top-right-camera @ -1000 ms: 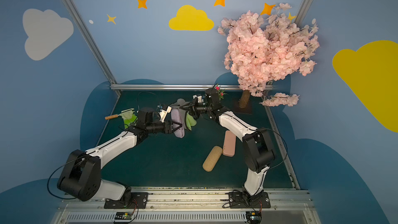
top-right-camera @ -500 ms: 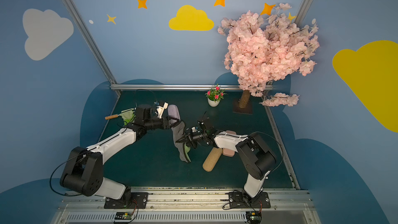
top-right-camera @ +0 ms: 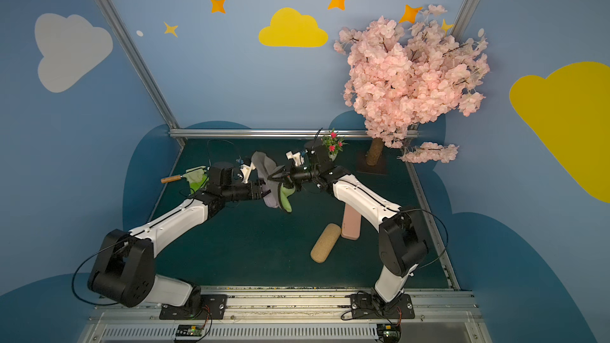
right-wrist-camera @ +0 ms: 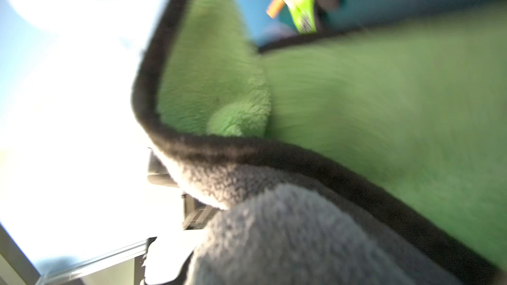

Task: Wipe the eyeglass case
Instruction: Wipe the dirt from the eyeglass case.

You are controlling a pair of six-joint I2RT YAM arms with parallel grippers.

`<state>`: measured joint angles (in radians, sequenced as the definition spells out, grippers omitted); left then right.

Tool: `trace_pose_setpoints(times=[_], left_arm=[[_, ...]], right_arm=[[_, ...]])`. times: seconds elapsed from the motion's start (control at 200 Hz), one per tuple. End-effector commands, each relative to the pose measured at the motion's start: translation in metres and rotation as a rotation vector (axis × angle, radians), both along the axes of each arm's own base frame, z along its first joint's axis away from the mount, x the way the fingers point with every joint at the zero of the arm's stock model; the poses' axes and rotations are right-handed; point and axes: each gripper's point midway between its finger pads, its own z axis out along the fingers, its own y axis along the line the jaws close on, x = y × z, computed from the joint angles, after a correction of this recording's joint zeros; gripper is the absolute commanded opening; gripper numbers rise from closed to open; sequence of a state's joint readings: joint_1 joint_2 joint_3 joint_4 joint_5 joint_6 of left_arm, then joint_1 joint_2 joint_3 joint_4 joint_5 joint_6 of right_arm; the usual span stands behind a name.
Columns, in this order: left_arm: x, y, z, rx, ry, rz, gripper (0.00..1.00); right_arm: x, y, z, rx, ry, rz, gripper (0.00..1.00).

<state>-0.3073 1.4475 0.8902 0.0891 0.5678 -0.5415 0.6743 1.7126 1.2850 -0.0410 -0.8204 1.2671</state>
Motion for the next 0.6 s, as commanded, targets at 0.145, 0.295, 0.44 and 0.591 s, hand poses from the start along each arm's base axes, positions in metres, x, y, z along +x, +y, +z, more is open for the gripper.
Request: trace_pose_setpoints(times=[0.145,0.295,0.44,0.591], left_arm=[[0.029,0.02,0.059,-0.119,-0.09,0.123,0.16],[0.019,0.017,0.068,-0.134,-0.083,0.085,0.16],[0.006,0.02,0.059,-0.151,-0.052,0.101,0.15],[0.01,0.015,0.053,-0.18,-0.049,0.11,0.15]], right_arm=[[-0.06,-0.011,-0.081,-0.073,0.242,0.016,0.0],[0.002,-0.018,-0.055,0.012,0.176,-0.075,0.0],[0.061,-0.009,0.003,0.162,0.103,-0.125,0.0],[0.066,0.027,0.01,0.327,0.208,-0.111,0.0]])
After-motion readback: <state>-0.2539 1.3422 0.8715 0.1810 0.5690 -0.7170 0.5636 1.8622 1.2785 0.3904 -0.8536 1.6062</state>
